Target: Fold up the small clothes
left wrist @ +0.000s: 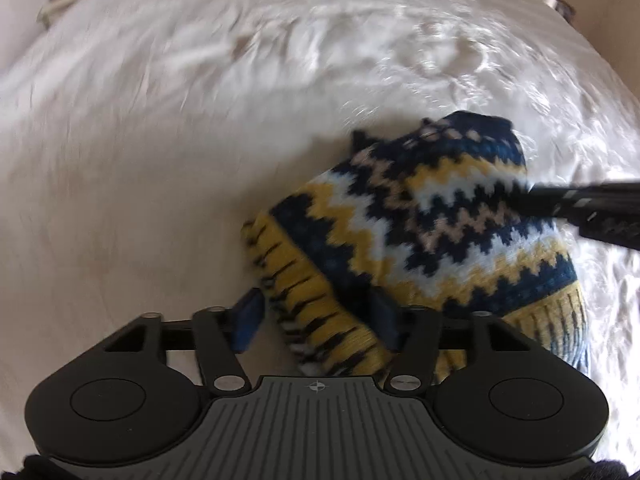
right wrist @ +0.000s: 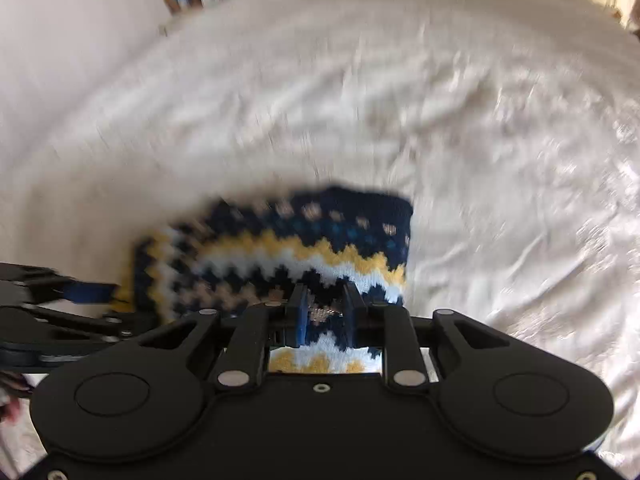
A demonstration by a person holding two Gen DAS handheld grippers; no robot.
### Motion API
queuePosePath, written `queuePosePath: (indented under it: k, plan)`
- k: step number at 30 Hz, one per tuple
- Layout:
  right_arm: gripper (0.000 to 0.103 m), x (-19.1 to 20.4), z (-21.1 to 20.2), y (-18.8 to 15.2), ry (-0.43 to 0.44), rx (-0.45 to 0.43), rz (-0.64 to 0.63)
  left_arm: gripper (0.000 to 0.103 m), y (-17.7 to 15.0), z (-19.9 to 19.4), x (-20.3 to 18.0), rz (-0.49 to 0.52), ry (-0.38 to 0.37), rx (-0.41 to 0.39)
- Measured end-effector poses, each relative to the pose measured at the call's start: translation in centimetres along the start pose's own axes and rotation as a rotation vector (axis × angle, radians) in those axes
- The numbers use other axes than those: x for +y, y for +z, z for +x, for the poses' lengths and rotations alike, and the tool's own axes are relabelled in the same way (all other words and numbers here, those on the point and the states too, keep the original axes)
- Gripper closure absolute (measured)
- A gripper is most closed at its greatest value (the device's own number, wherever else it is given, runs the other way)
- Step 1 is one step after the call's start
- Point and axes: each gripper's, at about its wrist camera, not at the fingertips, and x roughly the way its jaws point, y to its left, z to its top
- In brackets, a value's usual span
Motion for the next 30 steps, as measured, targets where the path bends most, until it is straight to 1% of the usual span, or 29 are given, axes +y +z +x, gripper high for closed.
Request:
queuePosePath:
  k: [1,2,4,5,6,7,8,10,11,14,17,19,22,24,26,28,30]
  plan:
    - [0.072,0.1,0.9,-0.1,-0.001,0.028,-0.017,0.034,-0.1,0.1,0.5,-0.029,-0.009,-0.002]
    - [0.071,0.2,1.4,-0.3,0.0,0.035,-0.033,0.033,-0.1,0.1,0.9,-0.052,-0.016,-0.001]
    - [0.064,0.3,0.9,-0.3,0.009,0.022,-0.045,0.028,-0.1,-0.4,1.7,-0.091,-0.036,0.0]
    - [0.05,0.0,0.3,-0.3,0.028,0.014,-0.032,0.028,-0.2,-1.0,2.0,-0.102,-0.036,-0.011]
    - [0.027,-0.4,-0.2,-0.2,0.047,0.001,-0.014,0.028,-0.3,-1.5,2.2,-0.107,-0.037,-0.024]
    - [0.012,-0.9,-0.9,-0.2,0.053,-0.014,0.0,0.028,-0.6,-2.1,2.4,-0.108,-0.037,-0.036]
    - [0.001,-1.2,-1.4,-0.2,0.048,-0.03,0.009,0.028,-1.0,-2.7,2.6,-0.111,-0.036,-0.047]
    - [0.0,-2.3,-2.6,-0.4,0.069,-0.067,0.031,0.027,-2.1,-3.9,2.9,-0.126,-0.031,-0.057]
    - [0.0,-2.7,-2.8,-0.4,0.078,-0.066,0.04,0.027,-2.6,-4.5,2.9,-0.139,-0.03,-0.06]
    - [0.0,-4.1,-2.8,-0.3,0.104,-0.04,0.055,0.027,-4.0,-5.9,2.7,-0.167,-0.045,-0.057]
    - [0.0,-5.3,-2.2,-0.2,0.138,-0.008,0.081,0.027,-4.7,-6.7,1.4,-0.155,-0.05,-0.06]
    - [0.0,-6.0,-2.0,-0.2,0.167,0.001,0.11,0.027,-5.2,-7.3,0.5,-0.152,-0.078,-0.062]
    - [0.0,-6.8,-1.5,-0.3,0.219,0.014,0.154,0.027,-6.2,-6.8,-1.1,-0.134,-0.132,-0.021]
    - [0.0,-7.2,-1.0,-0.3,0.239,0.023,0.177,0.027,-6.9,-5.7,-1.9,-0.116,-0.124,0.02]
    - [0.0,-7.3,-0.3,-0.3,0.251,0.04,0.182,0.027,-7.5,-4.7,-2.0,-0.12,-0.102,0.039]
    - [0.0,-7.4,0.4,-0.3,0.262,0.056,0.183,0.027,-7.9,-3.8,-1.7,-0.147,-0.098,0.058]
    - [0.0,-7.5,1.2,-0.2,0.286,0.072,0.184,0.027,-8.0,-3.0,-1.2,-0.188,-0.111,0.06]
